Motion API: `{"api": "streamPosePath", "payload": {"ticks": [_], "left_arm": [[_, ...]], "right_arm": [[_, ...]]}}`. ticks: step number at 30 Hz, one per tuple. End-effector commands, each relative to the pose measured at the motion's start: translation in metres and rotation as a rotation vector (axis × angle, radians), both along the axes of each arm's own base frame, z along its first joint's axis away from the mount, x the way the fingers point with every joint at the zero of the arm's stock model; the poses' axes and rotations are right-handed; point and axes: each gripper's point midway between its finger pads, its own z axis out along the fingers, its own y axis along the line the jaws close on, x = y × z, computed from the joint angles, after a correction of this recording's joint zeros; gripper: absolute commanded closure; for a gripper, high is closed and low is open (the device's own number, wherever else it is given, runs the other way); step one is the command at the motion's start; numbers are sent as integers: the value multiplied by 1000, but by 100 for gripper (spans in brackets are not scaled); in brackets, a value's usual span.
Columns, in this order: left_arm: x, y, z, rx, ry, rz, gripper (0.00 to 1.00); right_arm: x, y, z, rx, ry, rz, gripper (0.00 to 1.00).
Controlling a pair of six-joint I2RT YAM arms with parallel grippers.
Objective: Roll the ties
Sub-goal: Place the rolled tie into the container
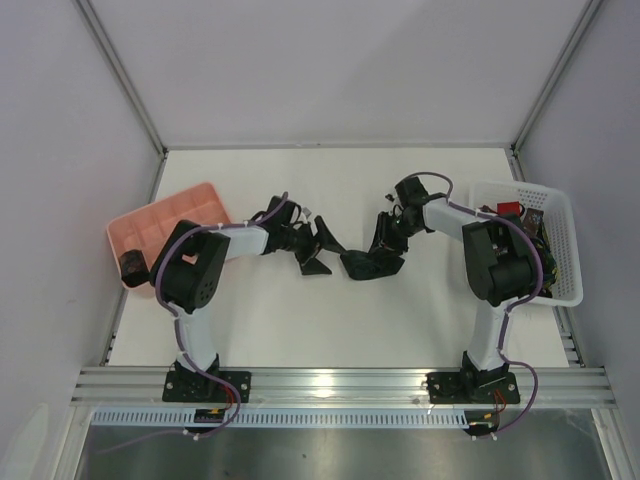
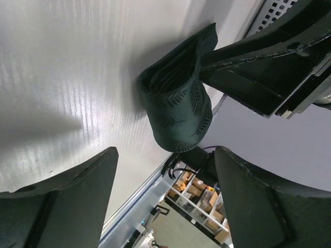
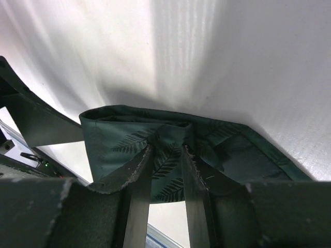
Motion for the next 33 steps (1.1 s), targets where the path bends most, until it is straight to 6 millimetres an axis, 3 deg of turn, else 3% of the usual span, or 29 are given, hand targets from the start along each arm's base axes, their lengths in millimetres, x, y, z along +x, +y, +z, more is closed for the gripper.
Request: {"api": "streamPosePath", "payload": {"ticks": [1,6,16,33], "left_arm": [[3,-14,13,-53,29,-4,19],[4,-21,13,-51,108,39,17],[-28,-34,-2,-9,348,117,15],[-2,-49,-20,19,367,178,16]], "right_arm": [[-9,-9,-6,-28,-8,-1,66],[-9,-9,-5,-23,-30,-3,66],[-3,-9,2,-19,-63,-19,67],[-7,-6,-1,8,-56,-23,68]]}}
